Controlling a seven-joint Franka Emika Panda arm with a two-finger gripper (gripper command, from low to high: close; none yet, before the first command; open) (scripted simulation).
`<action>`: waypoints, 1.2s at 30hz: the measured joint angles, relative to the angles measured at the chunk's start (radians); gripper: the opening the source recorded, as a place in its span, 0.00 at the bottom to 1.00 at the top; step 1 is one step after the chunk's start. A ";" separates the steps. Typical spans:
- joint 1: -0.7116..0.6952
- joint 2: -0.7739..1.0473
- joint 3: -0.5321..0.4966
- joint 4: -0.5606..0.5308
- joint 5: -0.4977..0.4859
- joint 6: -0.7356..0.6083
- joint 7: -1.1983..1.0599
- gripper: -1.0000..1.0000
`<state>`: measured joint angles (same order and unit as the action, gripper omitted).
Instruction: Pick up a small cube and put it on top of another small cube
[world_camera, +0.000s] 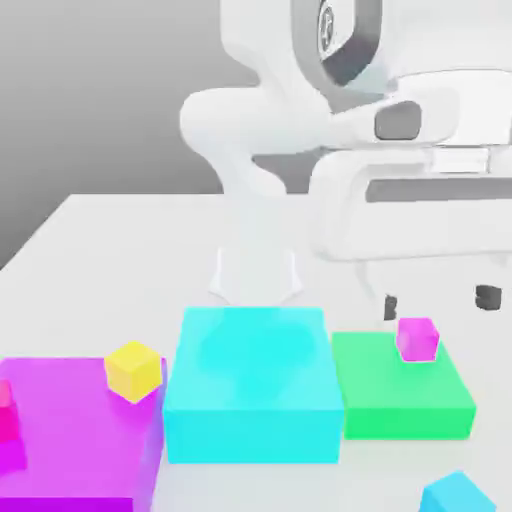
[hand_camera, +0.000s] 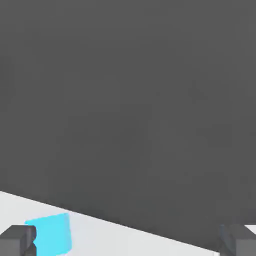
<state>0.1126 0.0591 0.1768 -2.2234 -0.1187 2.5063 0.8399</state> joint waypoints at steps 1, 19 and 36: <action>0.006 0.036 0.003 0.003 -0.006 0.009 0.002 0.50; 0.108 0.496 -0.011 0.063 -0.087 0.196 0.044 0.00; 0.121 -0.021 0.155 -0.262 0.117 0.013 -0.150 0.00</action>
<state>0.2339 0.0379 0.3321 -2.4855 -0.0013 2.5197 0.6894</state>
